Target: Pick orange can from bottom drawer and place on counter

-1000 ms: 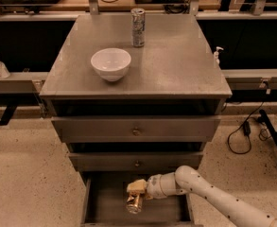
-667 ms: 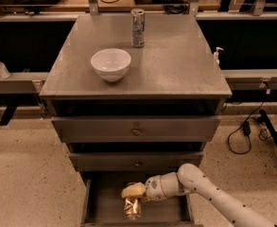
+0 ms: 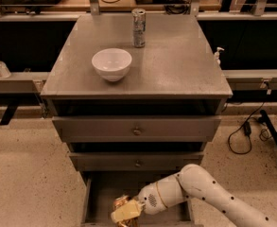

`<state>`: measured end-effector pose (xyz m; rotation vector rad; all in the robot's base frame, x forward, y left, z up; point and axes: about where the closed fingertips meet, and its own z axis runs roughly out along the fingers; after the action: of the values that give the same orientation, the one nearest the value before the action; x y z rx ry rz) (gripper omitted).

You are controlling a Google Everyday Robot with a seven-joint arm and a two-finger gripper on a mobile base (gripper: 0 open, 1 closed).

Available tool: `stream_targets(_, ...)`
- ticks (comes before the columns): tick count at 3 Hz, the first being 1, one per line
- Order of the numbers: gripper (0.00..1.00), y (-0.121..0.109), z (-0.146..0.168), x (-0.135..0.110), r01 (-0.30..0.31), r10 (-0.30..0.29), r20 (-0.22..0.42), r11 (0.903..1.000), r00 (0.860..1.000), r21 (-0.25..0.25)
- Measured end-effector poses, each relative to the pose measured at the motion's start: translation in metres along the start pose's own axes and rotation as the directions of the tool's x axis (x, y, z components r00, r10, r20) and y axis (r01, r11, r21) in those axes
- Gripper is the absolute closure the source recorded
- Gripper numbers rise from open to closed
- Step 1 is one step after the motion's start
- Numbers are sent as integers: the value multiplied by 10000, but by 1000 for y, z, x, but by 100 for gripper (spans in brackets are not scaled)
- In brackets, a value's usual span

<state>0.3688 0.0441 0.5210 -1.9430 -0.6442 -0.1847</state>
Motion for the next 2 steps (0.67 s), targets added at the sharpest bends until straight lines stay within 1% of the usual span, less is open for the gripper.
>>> stream_targets(1,100,-68,-11,-13,2032,-2032,-91,9791,9791,-58)
stream_targets(2,100,-79,-16,-14,2367,-2369,-244,9715,9712,-118)
